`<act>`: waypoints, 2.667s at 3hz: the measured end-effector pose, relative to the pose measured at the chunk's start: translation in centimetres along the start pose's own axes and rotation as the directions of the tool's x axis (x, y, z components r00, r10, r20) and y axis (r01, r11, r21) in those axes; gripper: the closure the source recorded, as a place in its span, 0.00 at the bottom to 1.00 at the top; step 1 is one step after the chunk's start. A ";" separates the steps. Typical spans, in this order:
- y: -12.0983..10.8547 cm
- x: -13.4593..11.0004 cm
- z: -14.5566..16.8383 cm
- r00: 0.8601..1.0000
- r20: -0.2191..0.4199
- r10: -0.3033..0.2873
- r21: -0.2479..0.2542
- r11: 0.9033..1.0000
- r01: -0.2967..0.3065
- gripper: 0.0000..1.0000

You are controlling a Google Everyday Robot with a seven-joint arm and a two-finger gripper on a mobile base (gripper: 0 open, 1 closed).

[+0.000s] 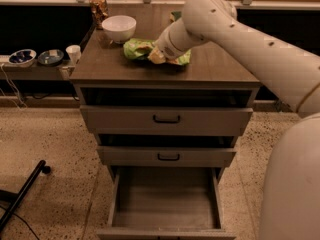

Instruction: Place green rice chip bag into bottom drawer

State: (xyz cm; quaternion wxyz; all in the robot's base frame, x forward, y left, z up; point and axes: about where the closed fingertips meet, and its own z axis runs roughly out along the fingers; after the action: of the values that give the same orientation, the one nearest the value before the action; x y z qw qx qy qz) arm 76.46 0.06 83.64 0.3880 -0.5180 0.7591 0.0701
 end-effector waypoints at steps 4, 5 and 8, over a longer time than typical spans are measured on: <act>1.5 1.7 -2.7 0.992 0.123 -0.007 -0.006 1.000 0.008 1.00; 0.5 -0.7 -7.5 0.983 0.180 -0.041 0.008 0.999 0.040 1.00; 4.5 12.3 -20.2 0.987 0.138 -0.085 0.001 0.996 0.085 1.00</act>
Offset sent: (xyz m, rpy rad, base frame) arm -0.2365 -0.1757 -0.0135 0.7457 -0.4420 0.3772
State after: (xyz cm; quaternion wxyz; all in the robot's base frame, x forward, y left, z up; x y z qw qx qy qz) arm 60.28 -17.16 88.06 0.4411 -0.5447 0.7074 0.0910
